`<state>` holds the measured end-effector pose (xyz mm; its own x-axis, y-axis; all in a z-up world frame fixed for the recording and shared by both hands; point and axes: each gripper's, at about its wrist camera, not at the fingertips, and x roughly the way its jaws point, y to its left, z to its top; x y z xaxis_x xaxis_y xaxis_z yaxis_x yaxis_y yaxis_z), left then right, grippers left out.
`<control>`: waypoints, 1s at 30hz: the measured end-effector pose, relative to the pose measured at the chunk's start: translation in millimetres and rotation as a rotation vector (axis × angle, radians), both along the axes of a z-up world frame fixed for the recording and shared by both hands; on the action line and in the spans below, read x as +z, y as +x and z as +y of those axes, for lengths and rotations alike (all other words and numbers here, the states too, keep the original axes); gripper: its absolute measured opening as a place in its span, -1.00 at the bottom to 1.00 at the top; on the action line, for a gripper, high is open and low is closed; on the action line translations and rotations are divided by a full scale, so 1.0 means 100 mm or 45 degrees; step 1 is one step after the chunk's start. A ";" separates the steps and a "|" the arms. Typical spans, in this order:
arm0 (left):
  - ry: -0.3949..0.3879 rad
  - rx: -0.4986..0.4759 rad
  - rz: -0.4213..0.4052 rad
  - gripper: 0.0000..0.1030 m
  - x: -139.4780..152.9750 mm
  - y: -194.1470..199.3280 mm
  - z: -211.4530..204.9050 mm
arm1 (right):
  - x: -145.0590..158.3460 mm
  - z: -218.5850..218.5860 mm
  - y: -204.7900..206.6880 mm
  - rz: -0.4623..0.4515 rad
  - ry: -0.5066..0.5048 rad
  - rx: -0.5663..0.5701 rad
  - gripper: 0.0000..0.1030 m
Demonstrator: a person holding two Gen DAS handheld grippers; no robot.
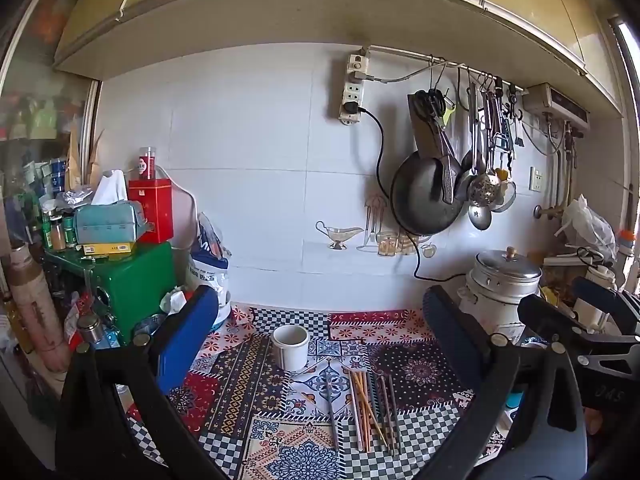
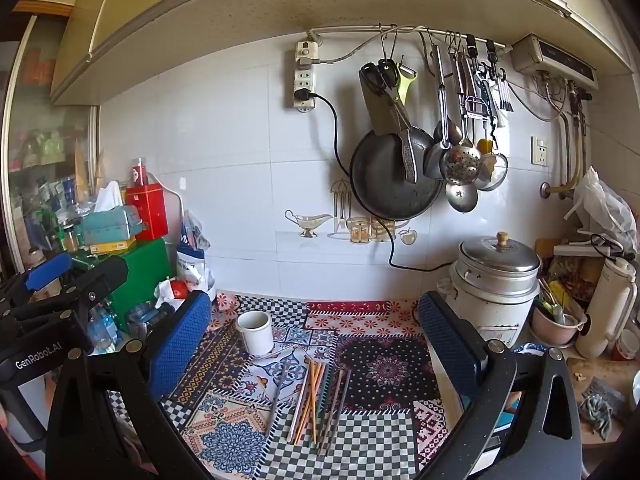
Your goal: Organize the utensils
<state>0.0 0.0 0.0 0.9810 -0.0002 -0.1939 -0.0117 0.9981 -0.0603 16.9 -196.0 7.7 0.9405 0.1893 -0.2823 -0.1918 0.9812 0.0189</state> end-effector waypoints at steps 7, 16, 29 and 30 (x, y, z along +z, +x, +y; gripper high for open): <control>0.010 0.004 -0.003 0.99 -0.01 -0.01 -0.03 | 0.00 0.00 0.00 -0.001 0.001 -0.002 0.99; 0.011 0.000 -0.003 0.99 -0.02 -0.01 -0.05 | 0.00 -0.02 -0.01 0.000 0.003 -0.008 0.99; -0.001 -0.015 0.004 0.99 -0.03 0.09 -0.11 | -0.02 -0.07 0.05 0.007 -0.008 -0.021 0.99; -0.004 -0.017 0.010 0.99 -0.03 0.11 -0.12 | -0.02 -0.07 0.07 0.009 -0.010 -0.021 0.99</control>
